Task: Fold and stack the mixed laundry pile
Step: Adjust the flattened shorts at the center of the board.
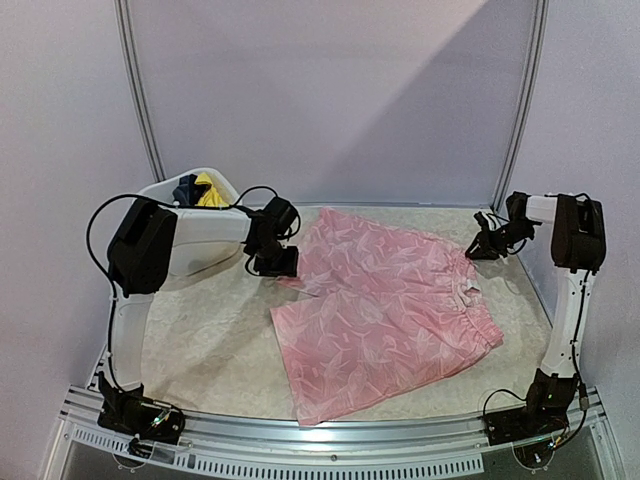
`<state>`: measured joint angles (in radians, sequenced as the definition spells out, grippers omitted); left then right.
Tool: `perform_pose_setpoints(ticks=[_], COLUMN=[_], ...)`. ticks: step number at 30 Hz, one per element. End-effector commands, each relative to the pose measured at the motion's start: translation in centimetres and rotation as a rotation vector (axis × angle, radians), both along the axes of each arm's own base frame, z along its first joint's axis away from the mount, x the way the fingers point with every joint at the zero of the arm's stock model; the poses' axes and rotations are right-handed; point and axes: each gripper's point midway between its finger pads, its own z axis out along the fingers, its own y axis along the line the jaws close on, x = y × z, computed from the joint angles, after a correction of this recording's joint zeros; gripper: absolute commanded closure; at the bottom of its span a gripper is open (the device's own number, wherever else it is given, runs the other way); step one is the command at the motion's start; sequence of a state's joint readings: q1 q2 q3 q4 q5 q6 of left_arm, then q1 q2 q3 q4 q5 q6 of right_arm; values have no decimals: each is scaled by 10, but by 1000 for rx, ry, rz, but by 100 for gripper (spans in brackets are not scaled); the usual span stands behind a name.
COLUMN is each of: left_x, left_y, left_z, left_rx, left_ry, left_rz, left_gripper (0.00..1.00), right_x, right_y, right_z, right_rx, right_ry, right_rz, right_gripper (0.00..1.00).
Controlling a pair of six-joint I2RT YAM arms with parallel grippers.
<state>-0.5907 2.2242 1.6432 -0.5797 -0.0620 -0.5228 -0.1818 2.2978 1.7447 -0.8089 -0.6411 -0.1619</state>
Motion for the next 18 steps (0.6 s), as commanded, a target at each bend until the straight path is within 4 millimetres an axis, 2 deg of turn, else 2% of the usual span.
perform_pose_setpoints(ticks=[1,4,6,8,9,10,18], left_x=[-2,-4,-3,-5,-5,-5,1], left_y=[8,10,14,20,25,29,55], left_z=[-21,-26,-24,-24,-19,-18,-4], left_rx=[-6,-18,-20,-15,-14,-9,2], left_ry=[43,54,45,33,11,3,-36], left_rz=[25,39,54,65,75,82,128], left_gripper=[59,73,78,88,97,100,100], right_x=[8,13,16,18,22,25,48], right_y=[-2,0,0,-2,-5,-5,-5], right_z=[-6,-8,-10,-13,-13,-13,-8], right_rx=[-4,7,8,0,-15,-22,-76], right_ry=[-1,1,3,5,-6,-11,-58], right_rz=[1,1,-1,-4,-5,-6,-3], right_gripper=[86,100,100,100,100,100,100])
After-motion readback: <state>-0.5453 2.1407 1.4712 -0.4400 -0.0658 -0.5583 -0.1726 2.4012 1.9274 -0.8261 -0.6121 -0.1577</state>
